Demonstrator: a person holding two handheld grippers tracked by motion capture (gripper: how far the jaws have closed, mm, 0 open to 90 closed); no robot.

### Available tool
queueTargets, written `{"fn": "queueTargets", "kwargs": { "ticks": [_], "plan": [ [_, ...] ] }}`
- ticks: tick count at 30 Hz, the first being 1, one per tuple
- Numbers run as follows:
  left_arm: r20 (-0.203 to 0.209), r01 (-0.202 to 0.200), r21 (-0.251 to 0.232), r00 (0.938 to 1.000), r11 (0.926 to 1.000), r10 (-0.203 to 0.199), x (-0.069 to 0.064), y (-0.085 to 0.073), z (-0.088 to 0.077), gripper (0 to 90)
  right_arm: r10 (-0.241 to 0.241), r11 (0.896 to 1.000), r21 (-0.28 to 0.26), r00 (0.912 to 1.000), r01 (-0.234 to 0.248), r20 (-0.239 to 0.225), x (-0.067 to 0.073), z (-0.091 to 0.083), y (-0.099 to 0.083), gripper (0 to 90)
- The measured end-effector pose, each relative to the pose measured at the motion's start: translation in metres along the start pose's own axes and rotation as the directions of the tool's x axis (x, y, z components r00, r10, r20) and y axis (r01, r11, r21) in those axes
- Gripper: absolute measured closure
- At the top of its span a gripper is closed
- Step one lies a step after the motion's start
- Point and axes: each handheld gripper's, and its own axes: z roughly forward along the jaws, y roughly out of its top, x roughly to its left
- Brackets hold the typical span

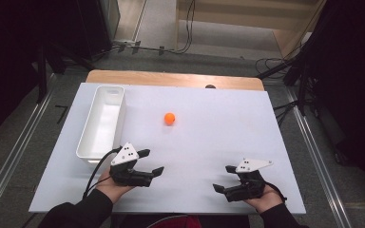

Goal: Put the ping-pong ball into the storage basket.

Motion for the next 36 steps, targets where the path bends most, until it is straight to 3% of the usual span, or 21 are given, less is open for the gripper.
{"fn": "queueTargets", "kwargs": {
  "ticks": [5,9,16,29,31,36],
  "plan": [
    [-0.006,0.009,0.01,0.9999,0.9999,-0.009,-0.001,0.001,0.006,19.9,0.0,1.0,-0.004,1.0,0.0,0.0,0.0,0.0,0.0,13.5],
    [-0.032,-0.006,0.024,0.9994,0.9997,0.007,-0.002,0.003,0.009,19.9,-0.001,1.0,-0.006,1.0,0.001,-0.002,0.0,0.0,0.0,13.5],
    [-0.032,0.027,0.014,0.9991,0.9995,-0.026,0.002,0.006,0.013,16.0,0.0,1.0,-0.005,1.0,0.0,0.0,0.0,-0.001,0.0,13.5],
    [-0.045,0.04,0.014,0.9982,0.9991,-0.04,0.007,0.011,0.021,13.2,-0.001,1.0,-0.008,1.0,0.001,0.004,0.001,-0.002,0.0,13.5],
    [-0.048,0.057,0.022,0.9973,0.9981,-0.055,0.009,0.012,0.023,5.4,-0.001,1.0,-0.007,1.0,0.002,0.004,0.001,-0.002,0.0,13.5],
    [-0.059,0.073,0.01,0.9956,0.9973,-0.072,0.013,0.014,0.024,0.0,-0.003,1.0,-0.006,1.0,0.003,0.002,0.001,-0.002,0.0,13.5]
  ]
}}
